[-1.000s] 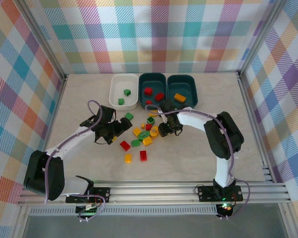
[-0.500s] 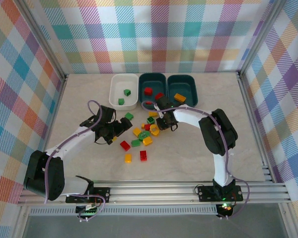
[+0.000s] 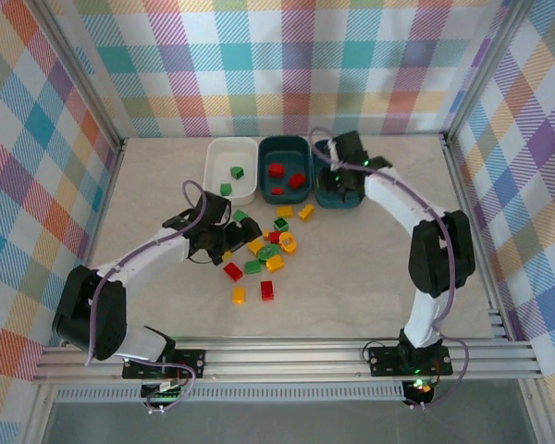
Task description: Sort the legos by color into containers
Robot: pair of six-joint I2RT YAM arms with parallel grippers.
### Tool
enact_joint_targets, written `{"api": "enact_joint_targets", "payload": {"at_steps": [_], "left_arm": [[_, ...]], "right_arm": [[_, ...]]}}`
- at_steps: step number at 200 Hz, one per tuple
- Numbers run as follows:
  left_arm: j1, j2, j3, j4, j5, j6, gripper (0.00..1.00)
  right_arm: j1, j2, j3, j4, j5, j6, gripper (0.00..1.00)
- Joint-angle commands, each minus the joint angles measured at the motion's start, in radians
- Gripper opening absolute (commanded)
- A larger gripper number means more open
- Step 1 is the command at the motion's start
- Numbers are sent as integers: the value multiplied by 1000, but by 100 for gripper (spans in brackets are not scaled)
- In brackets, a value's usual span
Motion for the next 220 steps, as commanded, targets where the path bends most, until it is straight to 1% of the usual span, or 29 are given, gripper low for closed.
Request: {"api": "enact_joint_targets", "payload": {"at_steps": [1, 26, 46, 58, 67, 71, 77, 85, 94, 107, 118, 124, 133, 146, 164, 178, 202, 213, 220], "left_arm": [[-5, -4, 59, -44, 5, 48, 97], [-5, -2, 72, -54, 28, 60, 98], [-6, 0, 72, -53, 27, 69, 99], [-5, 9, 75, -52, 27, 74, 99], [-5, 19, 80, -53, 33, 78, 99], [-4, 22, 85, -52, 36, 80, 100], [-4, 28, 87, -52, 42, 81, 100], [-5, 32, 90, -51, 48, 84, 100], [-5, 33, 92, -49, 50, 88, 100], [-5, 27, 88, -47, 36, 94, 100], [-5, 23, 88, -51, 13, 97, 100], [-4, 20, 88, -54, -1, 96, 100], [-2, 13, 84, -54, -24, 93, 100], [1, -1, 68, -45, -56, 78, 100], [18, -4, 42, -30, -74, 58, 100], [29, 0, 30, -25, -70, 45, 100], [33, -10, 13, -13, -58, 21, 100], [33, -23, -1, 1, -47, 6, 100], [33, -32, -10, 9, -45, -2, 100]], "right_arm": [[-66, 138, 134, -96, -24, 71, 32], [-108, 242, 250, -156, -42, 74, 33], [-119, 284, 318, -193, -60, 64, 35], [-120, 303, 351, -214, -50, 55, 38], [-121, 314, 370, -228, -42, 50, 42], [-121, 315, 379, -235, -38, 51, 47], [-121, 308, 386, -245, -27, 56, 51], [-119, 273, 366, -232, -12, 68, 55], [-106, 201, 300, -172, -4, 77, 59], [-68, 85, 189, -94, 48, 84, 64], [-27, -2, 104, -67, 109, 94, 64], [-3, -49, 47, -47, 123, 105, 63], [32, -115, -56, 7, 114, 133, 62], [100, -166, -183, 52, 59, 158, 60], [210, -165, -252, 44, 24, 157, 59], [280, -143, -275, 46, 1, 133, 62], [352, -73, -263, 30, -27, 88, 64], [377, -38, -254, 24, -19, 65, 64], [394, -18, -255, 30, 17, 58, 64]]}}
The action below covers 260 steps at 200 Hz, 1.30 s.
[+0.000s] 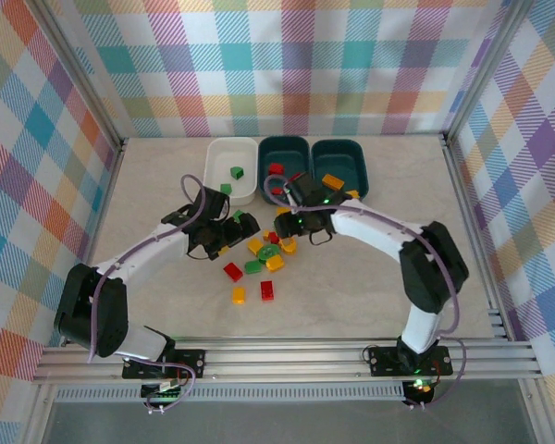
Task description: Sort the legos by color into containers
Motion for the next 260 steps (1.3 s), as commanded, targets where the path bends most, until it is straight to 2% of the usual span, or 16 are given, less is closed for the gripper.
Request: {"api": "enact_joint_targets", "payload": {"at_steps": [1, 26, 104, 124, 147, 233, 260], "left_arm": [[6, -48, -33, 29, 2, -42, 100], [6, -77, -55, 22, -8, -49, 100], [8, -114, -49, -12, -16, -34, 100], [8, -117, -49, -15, -15, -35, 100], [8, -121, -53, -14, -15, -32, 100], [8, -95, -68, 21, 2, -42, 100], [8, -100, -70, 17, 1, -41, 100]], "right_arm": [[35, 59, -1, 6, 26, -50, 64], [66, 113, -8, 19, 77, -47, 63], [61, 177, -2, 19, 194, -55, 60], [47, 175, -10, 11, 188, -54, 59], [37, 124, -62, 45, 110, -70, 60], [-10, 13, -212, 50, 96, -63, 62], [-52, -32, -257, 63, 68, -55, 63]]}}
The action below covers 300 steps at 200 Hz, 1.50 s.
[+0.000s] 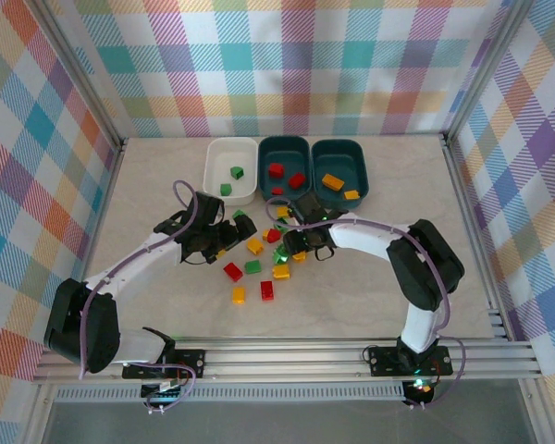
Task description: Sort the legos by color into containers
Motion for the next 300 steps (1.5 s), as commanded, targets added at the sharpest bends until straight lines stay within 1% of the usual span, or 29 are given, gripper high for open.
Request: {"api": "enact_joint_targets", "payload": {"at_steps": [1, 16, 40, 52, 83, 101, 133, 150, 179, 198, 227, 246, 263, 300], "left_arm": [[7, -8, -11, -4, 1, -4, 100], [7, -7, -16, -3, -1, -4, 100], [7, 0, -19, 6, 5, -9, 100], [7, 3, -21, 14, 11, -13, 100], [6, 15, -22, 28, 19, -18, 100], [6, 23, -26, 35, 22, -20, 100], [4, 35, -26, 47, 28, -25, 100], [4, 39, -29, 49, 30, -24, 100], [4, 47, -31, 51, 31, -20, 100], [4, 53, -25, 51, 31, -20, 100], [5, 49, -24, 45, 23, -11, 100], [4, 52, -19, 30, 12, 4, 100], [4, 61, -16, 31, 11, 11, 100], [4, 94, 3, 45, 26, 12, 100]], "right_arm": [[-45, -34, -63, -69, -18, -10, 63], [-78, -70, -81, -67, -51, -2, 65], [-116, -113, -95, -76, -71, 9, 68], [-119, -128, -98, -81, -65, 10, 69], [-114, -136, -108, -87, -97, 46, 69], [-110, -128, -118, -76, -125, 107, 70], [-103, -81, -120, -76, -144, 275, 74], [-89, -56, -114, -72, -135, 303, 74], [-53, -11, -59, -78, -135, 308, 70], [-31, 24, 4, -117, -53, 311, 66], [-28, 59, 56, -157, 6, 293, 55], [-27, 56, 57, -164, 33, 273, 42], [-27, 33, 42, -160, 58, 261, 36], [-32, -41, 53, -165, 104, 231, 33]]}}
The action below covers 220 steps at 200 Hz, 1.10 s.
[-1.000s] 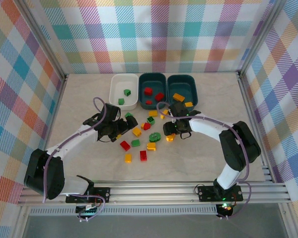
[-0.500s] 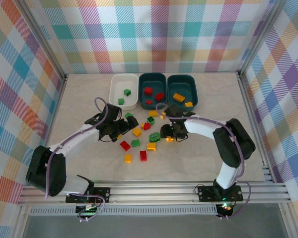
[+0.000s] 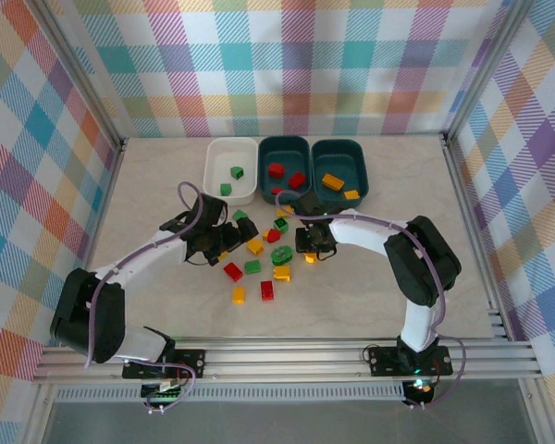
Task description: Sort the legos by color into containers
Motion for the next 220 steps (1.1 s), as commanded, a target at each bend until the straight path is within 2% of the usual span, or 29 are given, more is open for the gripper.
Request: {"api": "enact_joint_targets", "payload": {"at_steps": [1, 16, 46, 87, 148, 161, 180, 198, 220], "left_arm": [[4, 26, 17, 11, 16, 18, 100], [4, 32, 27, 13, 21, 24, 100], [2, 31, 51, -9, 34, 60, 99], [-28, 22, 74, -65, 22, 114, 98], [-28, 38, 107, -109, 18, 159, 99], [-27, 48, 114, -106, 23, 159, 98], [-28, 60, 124, -98, 32, 155, 99], [-28, 67, 130, -95, 32, 148, 99], [-27, 49, 116, -88, -25, 119, 99]], "right_arm": [[-9, -79, 13, -39, 70, -39, 33], [-47, -110, 55, -49, 89, -67, 33], [-209, -111, 198, -38, 46, -114, 33], [-350, 107, 470, -66, -14, -164, 34], [-409, 388, 809, -190, -32, -215, 37], [-419, 409, 838, -206, -35, -222, 41], [-424, 400, 852, -218, -23, -233, 60], [-424, 334, 805, -200, -16, -235, 66], [-412, 165, 622, -107, -18, -202, 70]]}}
